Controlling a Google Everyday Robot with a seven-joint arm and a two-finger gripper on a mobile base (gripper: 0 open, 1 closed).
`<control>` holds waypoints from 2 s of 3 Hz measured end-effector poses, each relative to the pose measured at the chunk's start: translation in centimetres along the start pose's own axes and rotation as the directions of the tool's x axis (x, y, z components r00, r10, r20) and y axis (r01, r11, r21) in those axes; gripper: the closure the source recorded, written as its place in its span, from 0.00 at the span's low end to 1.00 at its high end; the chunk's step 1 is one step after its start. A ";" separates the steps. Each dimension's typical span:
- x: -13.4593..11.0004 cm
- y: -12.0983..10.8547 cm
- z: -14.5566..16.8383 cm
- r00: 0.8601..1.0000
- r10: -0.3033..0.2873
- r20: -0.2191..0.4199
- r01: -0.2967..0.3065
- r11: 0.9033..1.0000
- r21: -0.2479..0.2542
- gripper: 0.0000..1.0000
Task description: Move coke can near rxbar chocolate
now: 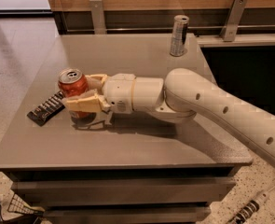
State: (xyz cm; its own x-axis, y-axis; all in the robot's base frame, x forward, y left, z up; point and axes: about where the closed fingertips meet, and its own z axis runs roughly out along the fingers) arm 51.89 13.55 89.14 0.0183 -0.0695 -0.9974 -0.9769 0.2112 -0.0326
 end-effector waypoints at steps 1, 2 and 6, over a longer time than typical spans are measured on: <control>1.1 0.9 1.7 0.999 0.027 0.031 -0.026 0.999 -0.041 1.00; 1.0 1.0 1.8 0.999 0.026 0.031 -0.025 0.999 -0.044 0.75; 0.8 1.5 2.3 0.999 0.022 0.032 -0.021 0.998 -0.057 0.00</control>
Offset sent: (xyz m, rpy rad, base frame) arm -0.0041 0.0146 -0.0100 0.0289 0.0180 0.0332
